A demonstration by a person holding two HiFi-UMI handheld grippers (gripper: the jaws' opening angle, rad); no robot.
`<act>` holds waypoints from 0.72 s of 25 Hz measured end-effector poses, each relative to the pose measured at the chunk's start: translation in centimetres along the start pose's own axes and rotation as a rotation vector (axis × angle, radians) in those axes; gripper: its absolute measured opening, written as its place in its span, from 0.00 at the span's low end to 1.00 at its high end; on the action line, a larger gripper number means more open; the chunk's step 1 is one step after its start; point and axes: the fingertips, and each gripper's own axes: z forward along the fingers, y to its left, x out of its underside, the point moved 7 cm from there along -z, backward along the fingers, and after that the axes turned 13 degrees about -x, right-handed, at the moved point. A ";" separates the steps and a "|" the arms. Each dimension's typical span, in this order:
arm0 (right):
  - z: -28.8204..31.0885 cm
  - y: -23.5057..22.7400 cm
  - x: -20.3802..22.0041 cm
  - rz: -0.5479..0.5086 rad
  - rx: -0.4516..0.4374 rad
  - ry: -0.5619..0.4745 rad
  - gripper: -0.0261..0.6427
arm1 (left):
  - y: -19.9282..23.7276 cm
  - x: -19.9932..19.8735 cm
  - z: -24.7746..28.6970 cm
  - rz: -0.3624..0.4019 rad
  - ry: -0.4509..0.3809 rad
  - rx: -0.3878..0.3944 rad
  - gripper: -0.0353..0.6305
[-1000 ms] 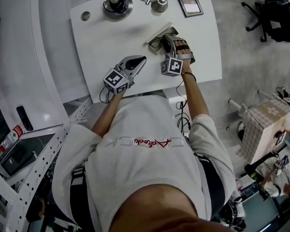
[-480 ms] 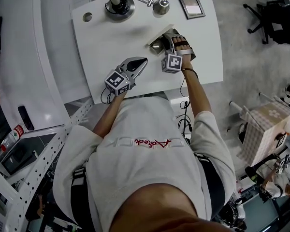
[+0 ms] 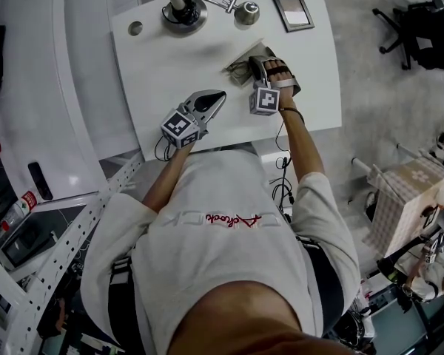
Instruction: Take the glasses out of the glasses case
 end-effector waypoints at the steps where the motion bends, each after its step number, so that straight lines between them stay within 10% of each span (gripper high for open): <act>1: -0.2 -0.1 0.0 -0.003 0.013 -0.003 0.09 | 0.0 0.0 0.0 0.000 0.000 0.001 0.04; 18: -2.7 -2.1 -0.9 0.012 0.187 -0.068 0.08 | -0.1 -0.4 -0.2 0.012 -0.005 0.013 0.04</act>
